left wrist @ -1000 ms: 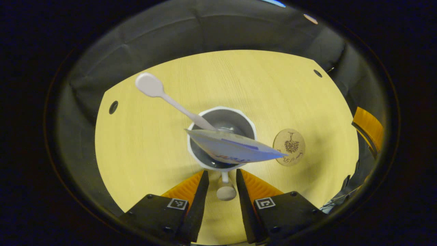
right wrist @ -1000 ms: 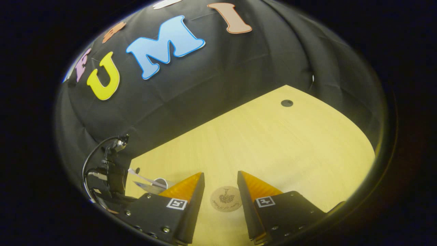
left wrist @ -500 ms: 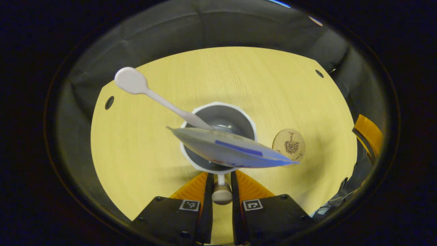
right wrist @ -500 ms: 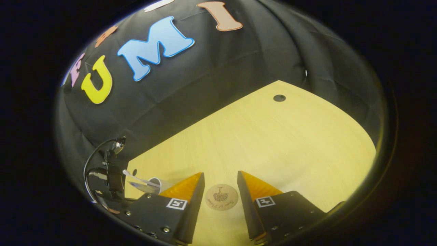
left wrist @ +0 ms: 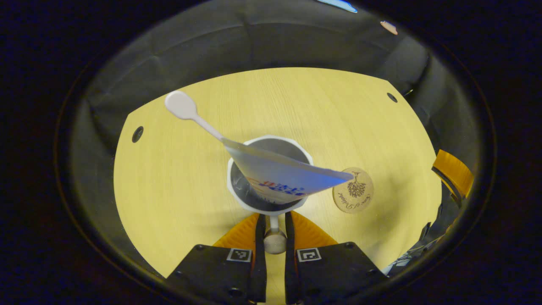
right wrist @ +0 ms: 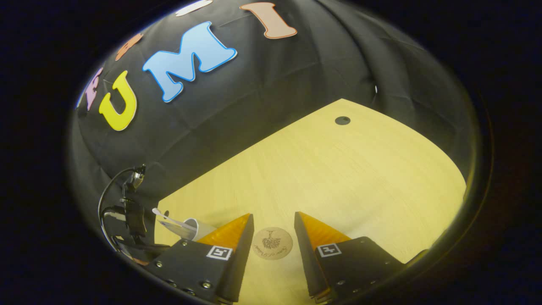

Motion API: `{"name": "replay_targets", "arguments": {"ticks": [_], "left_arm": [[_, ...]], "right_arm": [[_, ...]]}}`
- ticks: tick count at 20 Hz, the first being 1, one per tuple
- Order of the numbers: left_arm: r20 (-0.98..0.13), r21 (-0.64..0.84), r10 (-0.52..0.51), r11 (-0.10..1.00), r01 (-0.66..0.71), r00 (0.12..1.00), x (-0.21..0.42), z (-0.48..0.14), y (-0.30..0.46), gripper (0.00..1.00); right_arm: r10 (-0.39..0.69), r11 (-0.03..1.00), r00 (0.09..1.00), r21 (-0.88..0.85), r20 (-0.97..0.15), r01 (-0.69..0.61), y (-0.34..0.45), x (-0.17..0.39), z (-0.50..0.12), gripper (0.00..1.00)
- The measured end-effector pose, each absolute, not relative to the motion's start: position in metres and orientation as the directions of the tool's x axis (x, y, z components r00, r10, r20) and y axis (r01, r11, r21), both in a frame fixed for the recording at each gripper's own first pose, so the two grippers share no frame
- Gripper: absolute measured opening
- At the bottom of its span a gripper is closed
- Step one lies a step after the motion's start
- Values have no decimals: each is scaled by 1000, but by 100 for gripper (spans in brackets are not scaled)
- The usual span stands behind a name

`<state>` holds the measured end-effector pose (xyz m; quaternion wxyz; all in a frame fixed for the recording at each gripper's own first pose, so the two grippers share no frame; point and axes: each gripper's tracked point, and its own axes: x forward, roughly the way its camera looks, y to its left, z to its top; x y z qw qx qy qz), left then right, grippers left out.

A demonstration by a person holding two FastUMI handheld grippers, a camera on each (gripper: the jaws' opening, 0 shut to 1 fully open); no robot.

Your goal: Put the toothbrush and toothpaste on the desktop into the cup, then pick up the cup and place it on the coaster on the desktop.

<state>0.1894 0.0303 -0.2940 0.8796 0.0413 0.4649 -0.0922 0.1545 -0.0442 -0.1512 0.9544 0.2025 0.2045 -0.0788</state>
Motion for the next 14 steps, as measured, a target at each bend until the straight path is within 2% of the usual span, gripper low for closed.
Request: {"name": "replay_targets", "arguments": {"ticks": [5,9,14], "left_arm": [[-805,-40,-151,979,201,574,187,-289,20,24],[-778,-9,-162,969,247,607,188,-273,5,25],[-773,-6,-216,943,333,597,178,-264,-21,24]], "right_arm": [[-75,902,903,357,-424,242,-47,152,-151,58],[-83,896,900,364,-429,256,-51,149,-155,58],[-97,891,900,365,-426,269,-57,146,-152,58]]}}
